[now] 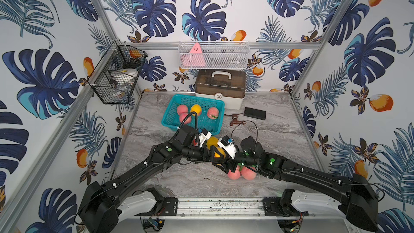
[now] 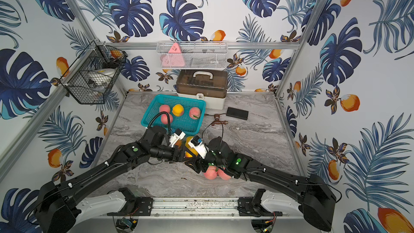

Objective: Put the peaches into the basket
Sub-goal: Place the peach in the basket.

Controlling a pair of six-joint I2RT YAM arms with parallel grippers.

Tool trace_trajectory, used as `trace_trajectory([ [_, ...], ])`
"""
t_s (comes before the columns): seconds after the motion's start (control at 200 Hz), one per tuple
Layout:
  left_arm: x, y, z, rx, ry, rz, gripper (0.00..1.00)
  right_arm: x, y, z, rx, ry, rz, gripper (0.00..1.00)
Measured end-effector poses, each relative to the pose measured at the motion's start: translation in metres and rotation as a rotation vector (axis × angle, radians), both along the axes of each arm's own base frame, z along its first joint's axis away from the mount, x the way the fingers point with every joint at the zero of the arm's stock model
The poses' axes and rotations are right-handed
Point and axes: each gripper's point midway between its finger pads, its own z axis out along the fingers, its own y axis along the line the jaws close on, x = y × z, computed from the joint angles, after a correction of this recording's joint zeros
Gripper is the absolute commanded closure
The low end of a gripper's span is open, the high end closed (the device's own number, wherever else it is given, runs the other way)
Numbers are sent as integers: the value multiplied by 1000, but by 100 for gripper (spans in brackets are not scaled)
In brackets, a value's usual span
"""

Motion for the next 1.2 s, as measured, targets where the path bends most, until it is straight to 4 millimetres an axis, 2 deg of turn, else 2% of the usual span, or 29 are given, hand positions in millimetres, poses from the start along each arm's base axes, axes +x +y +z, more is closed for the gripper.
trace_trajectory([
  [0.115, 0, -6, 2, -13, -12, -13, 2, -1, 1, 1, -1, -10, 12, 30],
  [0.275, 1, -9, 0, -8, -10, -1, 15, -1, 2, 1, -2, -13, 16, 30],
  [0.621, 3, -8, -1, 5, -13, 22, 31, 3, 2, 1, -3, -14, 7, 29],
  [0.781, 5, -8, -3, 12, -14, 27, 37, 5, 2, 1, -14, -12, 8, 19],
  [1.041, 19, -9, 3, 53, -63, 47, 39, 21, -8, 4, -13, 8, -52, 3],
  [1.201, 37, -7, 13, 76, -97, 62, 40, 34, -16, 11, 6, 16, -102, 0],
])
